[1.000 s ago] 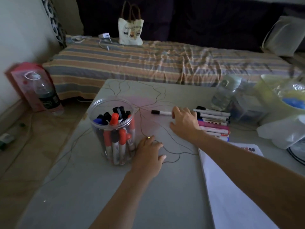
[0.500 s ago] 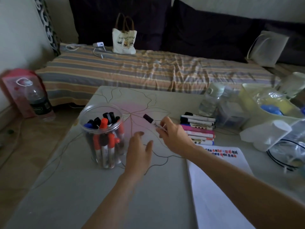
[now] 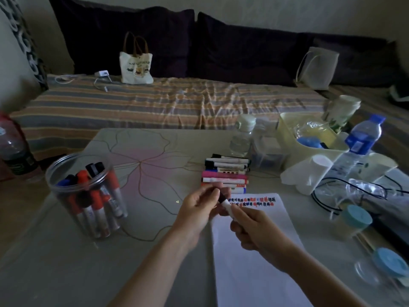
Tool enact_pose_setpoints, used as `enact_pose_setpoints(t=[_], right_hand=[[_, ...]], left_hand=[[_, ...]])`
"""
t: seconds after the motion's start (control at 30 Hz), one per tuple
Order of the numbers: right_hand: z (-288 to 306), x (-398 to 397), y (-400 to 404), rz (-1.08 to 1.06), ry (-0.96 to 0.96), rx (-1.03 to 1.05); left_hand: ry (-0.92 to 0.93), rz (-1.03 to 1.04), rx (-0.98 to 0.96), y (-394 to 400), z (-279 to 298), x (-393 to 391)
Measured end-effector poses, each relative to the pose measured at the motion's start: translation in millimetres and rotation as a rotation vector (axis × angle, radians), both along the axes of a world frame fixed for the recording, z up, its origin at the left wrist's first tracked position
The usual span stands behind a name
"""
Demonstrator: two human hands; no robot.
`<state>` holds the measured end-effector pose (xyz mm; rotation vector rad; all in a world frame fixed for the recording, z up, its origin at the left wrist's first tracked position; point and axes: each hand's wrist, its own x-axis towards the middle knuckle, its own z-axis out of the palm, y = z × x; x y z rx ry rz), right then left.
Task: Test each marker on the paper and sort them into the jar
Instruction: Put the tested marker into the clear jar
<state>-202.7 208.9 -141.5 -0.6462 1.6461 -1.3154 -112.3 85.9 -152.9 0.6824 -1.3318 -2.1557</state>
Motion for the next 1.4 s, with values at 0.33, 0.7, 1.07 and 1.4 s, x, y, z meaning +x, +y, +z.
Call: enact_pose_setpoints(t=[0.33, 0.7, 1.07, 1.4], right_hand=[[-16.8, -53.7, 45.3, -0.171, 0.806, 0.102], [-13.7, -95.4, 68.8, -0.535, -0.246, -0.327], [-42.3, -128.7, 34.4, -0.568, 0.451, -0.054], [-72.8, -135.4, 38.0, -0.626, 0.652, -0.033]], left_hand=[[-0.304, 0.378, -0.264, -29.7, -22.3, -12.8], [-0.568, -0.076, -1.216, -2.4, -47.2, -32.1], [-0.605, -0.212, -1.394, 2.3, -54.7, -32.9], [-0.601, -0.315, -1.282, -5.8, -56.2, -35.4]])
